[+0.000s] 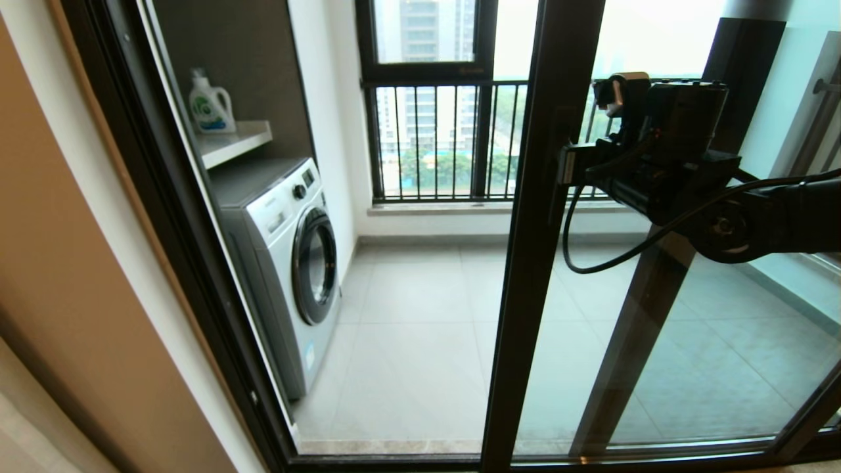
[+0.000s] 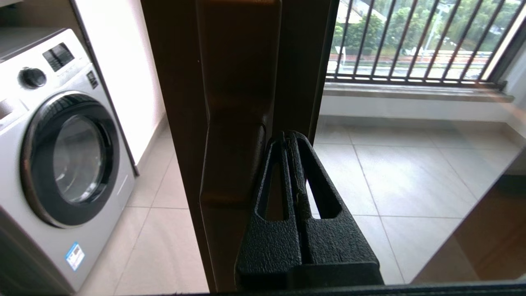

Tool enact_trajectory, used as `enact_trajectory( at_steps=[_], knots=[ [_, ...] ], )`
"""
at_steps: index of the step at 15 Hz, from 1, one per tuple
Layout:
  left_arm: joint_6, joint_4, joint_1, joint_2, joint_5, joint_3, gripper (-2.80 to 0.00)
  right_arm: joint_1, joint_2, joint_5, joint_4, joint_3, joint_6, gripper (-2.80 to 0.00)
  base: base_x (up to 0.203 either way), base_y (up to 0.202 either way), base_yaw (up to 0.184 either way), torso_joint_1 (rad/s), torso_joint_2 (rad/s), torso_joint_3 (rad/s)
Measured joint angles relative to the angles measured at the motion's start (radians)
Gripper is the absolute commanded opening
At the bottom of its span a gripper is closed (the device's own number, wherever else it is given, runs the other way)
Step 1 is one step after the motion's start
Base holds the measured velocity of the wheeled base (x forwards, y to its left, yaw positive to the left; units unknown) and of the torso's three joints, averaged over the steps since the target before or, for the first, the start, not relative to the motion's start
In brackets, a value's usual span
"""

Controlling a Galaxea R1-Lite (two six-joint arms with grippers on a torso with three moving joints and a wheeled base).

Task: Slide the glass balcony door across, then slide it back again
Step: Close the slid door

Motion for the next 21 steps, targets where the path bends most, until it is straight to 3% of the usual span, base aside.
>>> enact_trajectory(
  at_steps=[18,21],
  knots=[
    [0.0,0.0,0.0,0.0,0.0,0.0,-2.8,0.197,0.229,-0.06,0.001,-0.314,-0.028,-2.8,0.0,0.0,0.0,0.0,0.0,0.0],
    [0.001,0.0,0.0,0.0,0.0,0.0,-2.8,0.205,0.23,-0.071,0.0,-0.306,-0.024,-2.8,0.0,0.0,0.0,0.0,0.0,0.0]
  ],
)
